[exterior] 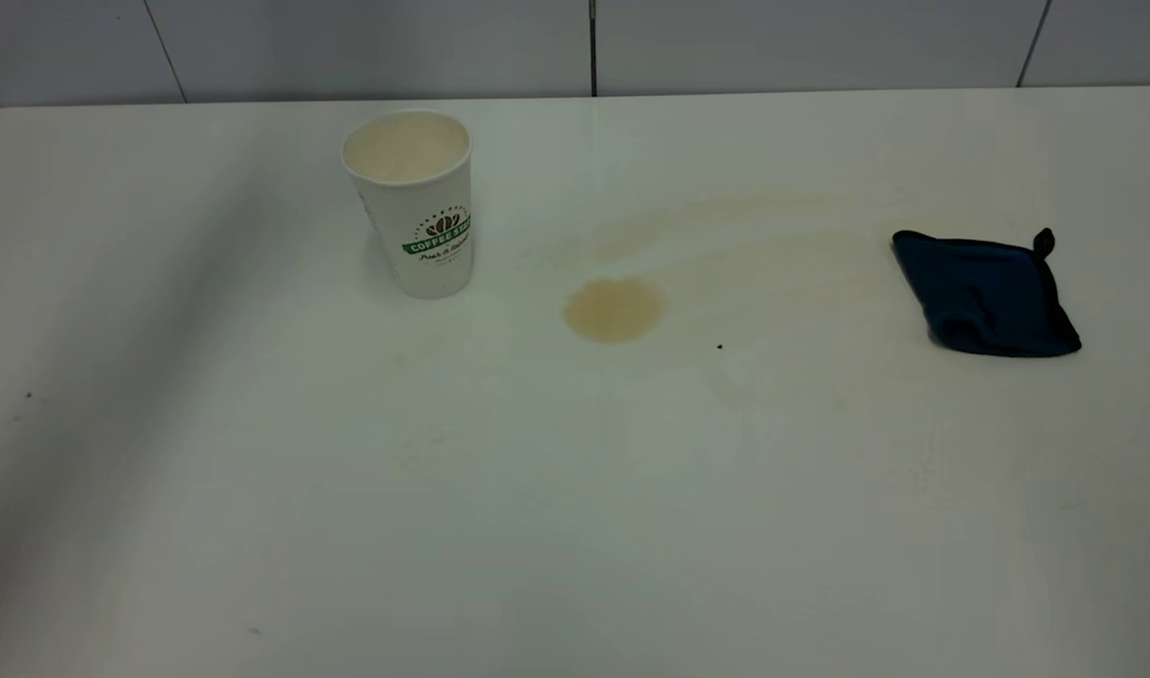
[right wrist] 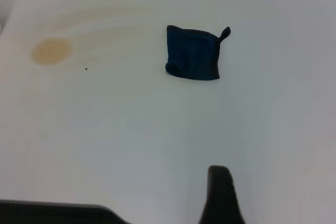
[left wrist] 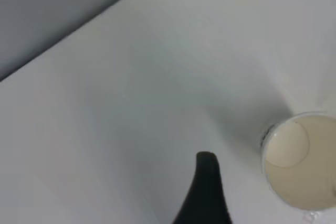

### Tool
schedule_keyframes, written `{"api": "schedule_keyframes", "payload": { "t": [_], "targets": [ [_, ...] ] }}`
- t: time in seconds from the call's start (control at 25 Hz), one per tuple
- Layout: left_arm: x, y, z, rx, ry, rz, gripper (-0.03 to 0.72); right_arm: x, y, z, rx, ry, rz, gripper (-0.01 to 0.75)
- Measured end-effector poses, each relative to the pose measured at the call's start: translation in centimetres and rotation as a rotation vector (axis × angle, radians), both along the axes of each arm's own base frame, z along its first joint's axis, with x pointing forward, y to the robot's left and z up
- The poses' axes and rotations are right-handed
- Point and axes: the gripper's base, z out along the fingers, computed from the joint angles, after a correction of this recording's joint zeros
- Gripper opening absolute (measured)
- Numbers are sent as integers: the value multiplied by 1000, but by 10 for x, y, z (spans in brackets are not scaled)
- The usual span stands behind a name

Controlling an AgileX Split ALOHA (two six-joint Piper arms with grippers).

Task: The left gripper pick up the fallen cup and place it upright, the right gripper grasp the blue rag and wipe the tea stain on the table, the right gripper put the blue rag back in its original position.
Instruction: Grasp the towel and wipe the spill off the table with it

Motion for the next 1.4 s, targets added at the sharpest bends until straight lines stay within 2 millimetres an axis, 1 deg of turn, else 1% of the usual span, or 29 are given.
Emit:
{"api": "schedule_keyframes", "payload": {
  "t": [0.08, 0.12, 0.16, 0.2, 0.28, 0.36, 0.44, 0.56, 0.64, 0.76, 0.88, 1.16, 1.28, 1.4],
  "targets": [
    [-16, 4, 31, -17, -32, 15, 696, 0, 0, 0, 0, 0, 0, 584],
    [-24, 7, 43, -15, -42, 19, 696, 0, 0, 0, 0, 0, 0, 584],
    [-38, 11, 61, -20, -59, 19, 696, 0, 0, 0, 0, 0, 0, 584],
    [-50, 14, 74, -21, -65, 21, 696, 0, 0, 0, 0, 0, 0, 584],
    [-72, 21, 91, -12, -69, 23, 694, 0, 0, 0, 0, 0, 0, 584],
    [-105, 31, 115, -2, -91, 33, 689, 0, 0, 0, 0, 0, 0, 584],
    [-130, 40, 126, 6, -92, 53, 679, 0, 0, 0, 0, 0, 0, 584],
    [-177, 56, 145, 10, -121, 103, 668, 0, 0, 0, 0, 0, 0, 584],
    [-206, 64, 153, -8, -133, 143, 655, 0, 0, 0, 0, 0, 0, 584],
    [-248, 76, 158, -50, -151, 209, 618, 0, 0, 0, 0, 0, 0, 584],
    [-282, 85, 151, -74, -142, 256, 562, 0, 0, 0, 0, 0, 0, 584],
    [-367, 108, 122, -113, -158, 306, 450, 0, 0, 0, 0, 0, 0, 584],
    [-398, 116, 108, -132, -184, 315, 420, 0, 0, 0, 0, 0, 0, 584],
    [-425, 124, 94, -159, -214, 334, 399, 0, 0, 0, 0, 0, 0, 584]
  ]
}}
